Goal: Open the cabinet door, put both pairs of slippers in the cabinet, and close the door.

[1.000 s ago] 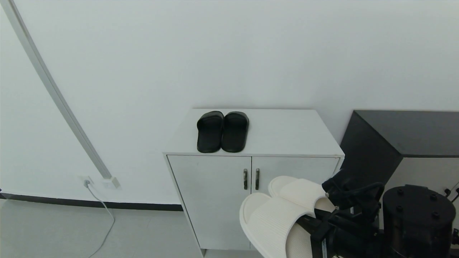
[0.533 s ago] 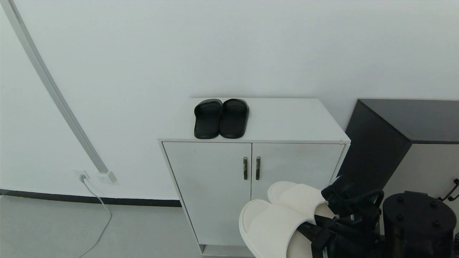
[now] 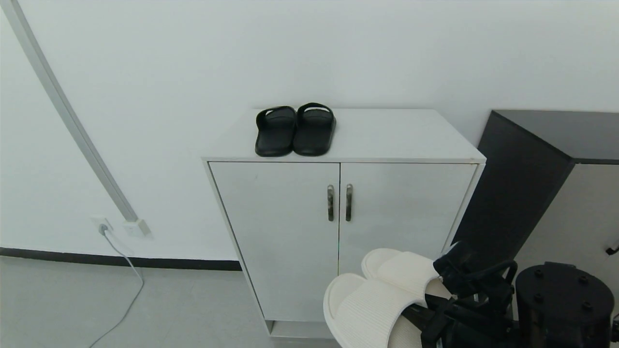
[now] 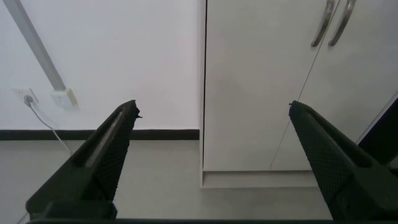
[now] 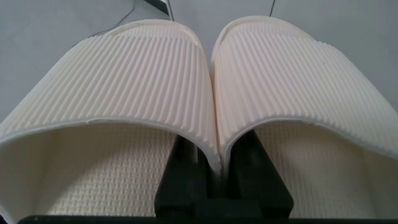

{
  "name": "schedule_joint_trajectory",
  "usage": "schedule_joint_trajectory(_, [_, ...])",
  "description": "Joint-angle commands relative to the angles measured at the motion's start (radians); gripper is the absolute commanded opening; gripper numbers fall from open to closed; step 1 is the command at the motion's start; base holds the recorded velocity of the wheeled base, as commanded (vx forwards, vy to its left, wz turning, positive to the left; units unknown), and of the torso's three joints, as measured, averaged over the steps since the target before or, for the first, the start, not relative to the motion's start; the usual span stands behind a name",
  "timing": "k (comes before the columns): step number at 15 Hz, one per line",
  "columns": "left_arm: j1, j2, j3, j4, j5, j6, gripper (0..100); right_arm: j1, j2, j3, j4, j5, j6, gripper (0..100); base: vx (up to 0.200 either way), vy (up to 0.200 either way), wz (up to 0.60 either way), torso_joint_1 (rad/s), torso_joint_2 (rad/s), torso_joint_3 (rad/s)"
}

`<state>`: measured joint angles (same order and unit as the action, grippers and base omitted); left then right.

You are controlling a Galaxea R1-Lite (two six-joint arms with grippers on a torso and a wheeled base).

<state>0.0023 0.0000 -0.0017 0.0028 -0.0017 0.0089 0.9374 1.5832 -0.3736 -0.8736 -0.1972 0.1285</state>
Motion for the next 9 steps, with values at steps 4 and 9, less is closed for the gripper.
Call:
schedule_joint_trajectory(4, [-0.002, 0.057, -0.003, -0.001, 0.0, 0.006, 100, 0.001, 0.008, 0.004, -0.001, 0.001, 0.0, 0, 0.0, 0.0, 0.0, -0.181, 0.5, 0.321])
schedule_joint_trajectory(9, [-0.012, 0.216, -0.162, -0.006, -0.037, -0.007, 100, 0.003, 0.02, 0.009, -0.001, 0.002, 0.0, 0, 0.0, 0.0, 0.0, -0.143, 0.48, 0.322])
